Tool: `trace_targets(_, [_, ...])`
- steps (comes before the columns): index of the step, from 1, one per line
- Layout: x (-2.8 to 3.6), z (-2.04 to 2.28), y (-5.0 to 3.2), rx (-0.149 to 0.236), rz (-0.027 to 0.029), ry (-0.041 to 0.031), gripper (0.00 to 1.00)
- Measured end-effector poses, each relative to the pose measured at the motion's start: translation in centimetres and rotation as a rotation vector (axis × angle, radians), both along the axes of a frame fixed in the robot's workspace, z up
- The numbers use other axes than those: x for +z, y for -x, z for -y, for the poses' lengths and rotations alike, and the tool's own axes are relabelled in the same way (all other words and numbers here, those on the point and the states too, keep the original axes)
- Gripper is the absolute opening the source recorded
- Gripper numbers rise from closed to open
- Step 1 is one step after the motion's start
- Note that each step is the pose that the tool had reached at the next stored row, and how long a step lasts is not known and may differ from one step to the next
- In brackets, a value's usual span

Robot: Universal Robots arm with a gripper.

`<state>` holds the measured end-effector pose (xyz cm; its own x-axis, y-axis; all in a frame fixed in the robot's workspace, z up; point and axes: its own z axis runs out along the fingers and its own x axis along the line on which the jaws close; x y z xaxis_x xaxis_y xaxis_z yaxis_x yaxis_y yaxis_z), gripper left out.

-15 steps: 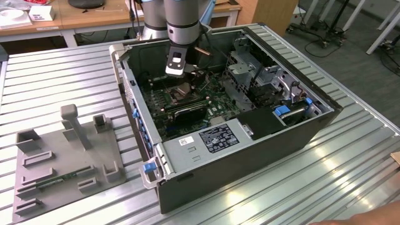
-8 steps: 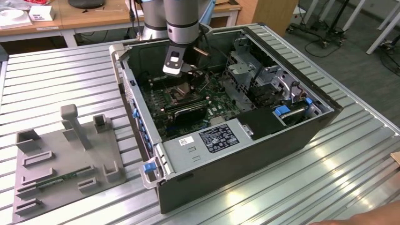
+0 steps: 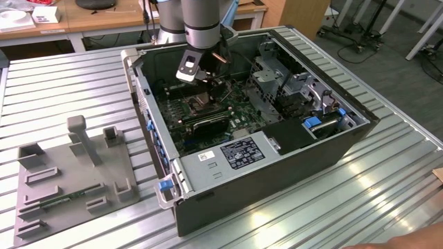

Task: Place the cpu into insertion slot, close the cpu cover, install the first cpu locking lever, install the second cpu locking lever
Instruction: 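Place the cpu into insertion slot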

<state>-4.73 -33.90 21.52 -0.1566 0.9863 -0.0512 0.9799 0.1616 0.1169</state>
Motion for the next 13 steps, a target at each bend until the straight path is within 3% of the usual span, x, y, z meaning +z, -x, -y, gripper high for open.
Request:
trace_targets(8, [0.00, 0.00, 0.00, -0.110, -0.0002, 0.0001, 0.54])
trace_targets(13, [0.00, 0.00, 0.00, -0.112, -0.0001, 0.0000, 0.54])
